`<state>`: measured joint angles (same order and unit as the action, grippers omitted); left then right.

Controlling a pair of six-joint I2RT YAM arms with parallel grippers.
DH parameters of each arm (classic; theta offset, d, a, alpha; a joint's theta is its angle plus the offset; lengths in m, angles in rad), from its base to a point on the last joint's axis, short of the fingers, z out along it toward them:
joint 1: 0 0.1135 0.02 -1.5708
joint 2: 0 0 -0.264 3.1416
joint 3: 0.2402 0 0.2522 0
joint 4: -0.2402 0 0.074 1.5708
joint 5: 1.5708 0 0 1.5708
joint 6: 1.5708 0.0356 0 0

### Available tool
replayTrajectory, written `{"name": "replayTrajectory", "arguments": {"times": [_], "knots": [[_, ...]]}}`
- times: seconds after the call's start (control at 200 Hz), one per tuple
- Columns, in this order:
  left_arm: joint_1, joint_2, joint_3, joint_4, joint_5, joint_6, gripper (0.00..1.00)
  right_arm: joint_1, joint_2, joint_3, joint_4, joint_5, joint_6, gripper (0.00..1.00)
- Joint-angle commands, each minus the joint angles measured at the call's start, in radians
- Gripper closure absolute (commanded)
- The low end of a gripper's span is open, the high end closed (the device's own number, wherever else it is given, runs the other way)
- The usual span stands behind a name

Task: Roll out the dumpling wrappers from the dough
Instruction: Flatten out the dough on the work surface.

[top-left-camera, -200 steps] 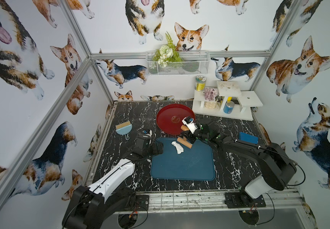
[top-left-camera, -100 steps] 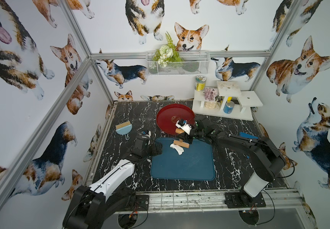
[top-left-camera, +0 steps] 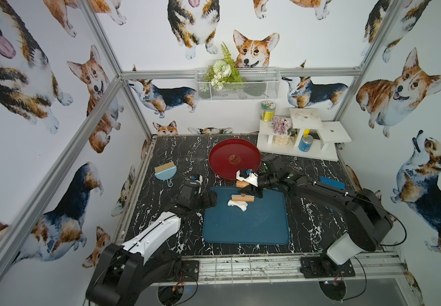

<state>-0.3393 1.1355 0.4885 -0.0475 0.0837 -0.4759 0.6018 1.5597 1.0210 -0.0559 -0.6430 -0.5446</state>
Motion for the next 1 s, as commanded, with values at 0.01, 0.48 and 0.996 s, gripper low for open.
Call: {"name": "replayTrajectory", "arguments": {"times": [0.01,0.48,0.996], "knots": [[0.002,0.016,-0.003,0.019,0.004,0.011,0.09,0.0,-0.075,-0.068,0.166,0.109,0.17,1.0],[-0.006,0.145,0.022,0.047,0.0,0.024,0.27,0.063,-0.36,-0.291,0.476,0.546,0.742,1.0],[-0.05,0.275,0.071,0.044,-0.163,0.04,0.37,0.128,-0.353,-0.358,0.518,0.638,0.988,1.0]]}}
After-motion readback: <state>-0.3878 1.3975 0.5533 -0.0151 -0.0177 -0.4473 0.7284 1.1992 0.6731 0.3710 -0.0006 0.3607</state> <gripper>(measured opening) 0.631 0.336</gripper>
